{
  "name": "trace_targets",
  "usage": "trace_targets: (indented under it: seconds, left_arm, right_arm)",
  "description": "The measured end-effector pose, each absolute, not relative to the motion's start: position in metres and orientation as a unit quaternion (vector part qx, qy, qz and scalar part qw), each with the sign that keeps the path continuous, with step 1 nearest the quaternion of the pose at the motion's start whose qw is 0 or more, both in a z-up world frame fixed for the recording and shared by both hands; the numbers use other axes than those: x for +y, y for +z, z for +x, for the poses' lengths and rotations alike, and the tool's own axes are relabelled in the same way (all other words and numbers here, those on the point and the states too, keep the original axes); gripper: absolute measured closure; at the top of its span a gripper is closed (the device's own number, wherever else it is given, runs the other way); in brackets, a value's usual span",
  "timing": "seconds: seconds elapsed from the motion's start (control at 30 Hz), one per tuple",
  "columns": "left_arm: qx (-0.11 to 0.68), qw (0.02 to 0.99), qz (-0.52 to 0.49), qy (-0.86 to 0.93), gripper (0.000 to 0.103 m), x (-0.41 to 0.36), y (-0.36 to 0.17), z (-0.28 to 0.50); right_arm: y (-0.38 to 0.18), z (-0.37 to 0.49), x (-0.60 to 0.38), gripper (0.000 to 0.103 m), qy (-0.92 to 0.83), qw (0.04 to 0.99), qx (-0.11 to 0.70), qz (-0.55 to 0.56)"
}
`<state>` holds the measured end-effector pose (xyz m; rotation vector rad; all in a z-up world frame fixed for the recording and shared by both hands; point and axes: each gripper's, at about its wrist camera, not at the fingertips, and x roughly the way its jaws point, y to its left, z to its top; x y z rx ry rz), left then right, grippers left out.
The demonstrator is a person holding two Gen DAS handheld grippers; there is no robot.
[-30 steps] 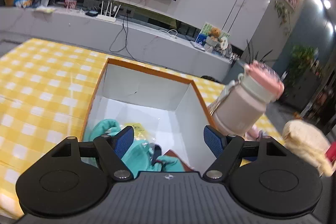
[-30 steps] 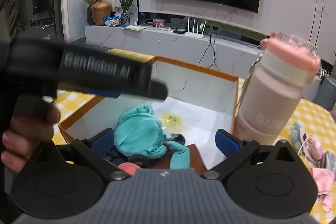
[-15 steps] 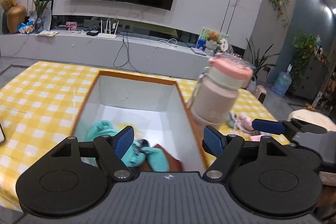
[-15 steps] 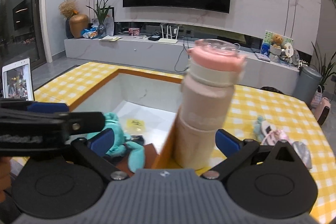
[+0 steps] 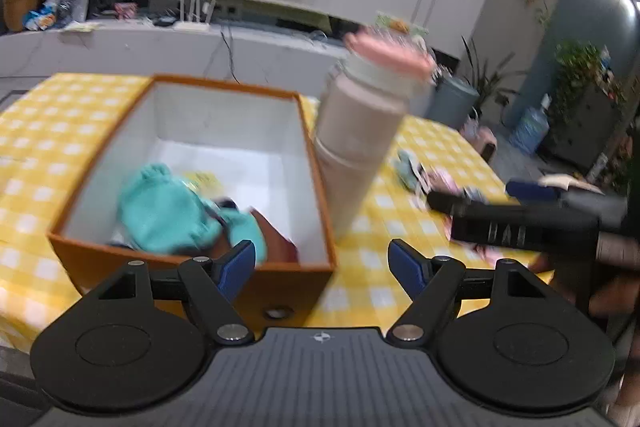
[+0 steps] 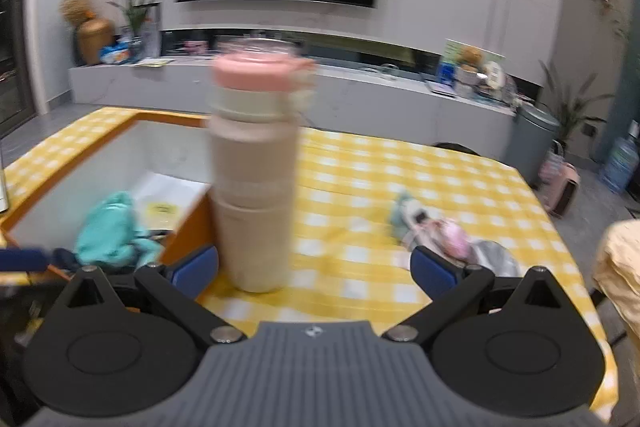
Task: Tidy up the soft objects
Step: 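Move both grippers back from the shoebox to the remaining pile, then grasp and lift the pink drawstring pouch with the right gripper while the left reaches toward the pink cloth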
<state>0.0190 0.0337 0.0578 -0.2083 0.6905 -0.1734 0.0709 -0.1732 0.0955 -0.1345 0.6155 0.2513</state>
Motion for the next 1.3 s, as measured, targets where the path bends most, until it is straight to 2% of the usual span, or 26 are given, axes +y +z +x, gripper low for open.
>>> trace_targets:
  seconds: [0.47, 0.6, 0.83, 0.9, 0.93, 1.07, 1.17, 1.3]
  left_arm:
    - [0.357, 0.922, 0.0, -0.15, 0.014, -0.074, 0.007, 0.033]
    - [0.358, 0.92, 0.025, -0.159, 0.014, -0.102, -0.007, 0.051]
    - [0.351, 0.926, 0.017, -0.139, 0.014, -0.138, -0.026, 0.104]
    - [0.322, 0.94, -0.013, -0.114, 0.014, -0.139, -0.029, 0.117]
    - [0.304, 0.947, -0.03, -0.1, 0.014, -0.139, -0.031, 0.124]
    - [0.297, 0.948, -0.052, -0.099, 0.014, -0.142, -0.034, 0.155]
    - [0.306, 0.946, -0.071, -0.083, 0.014, -0.141, -0.035, 0.172]
    - [0.308, 0.945, -0.078, -0.079, 0.014, -0.135, -0.035, 0.172]
  right_arm:
    - [0.043, 0.118, -0.297, 0.003, -0.022, 0.925, 0.379, -0.006]
    - [0.033, 0.137, -0.323, 0.003, -0.031, 0.92, 0.39, 0.003]
    - [0.022, 0.179, -0.366, 0.004, -0.016, 0.921, 0.381, 0.083]
    - [0.02, 0.196, -0.371, 0.016, 0.013, 0.923, 0.374, 0.088]
    - [0.02, 0.203, -0.371, 0.018, 0.032, 0.924, 0.372, 0.084]
    - [0.011, 0.234, -0.363, 0.035, 0.11, 0.922, 0.372, 0.015]
    - [0.002, 0.253, -0.36, 0.041, 0.133, 0.916, 0.378, -0.013]
    - [-0.016, 0.282, -0.358, 0.042, 0.144, 0.9, 0.41, -0.023]
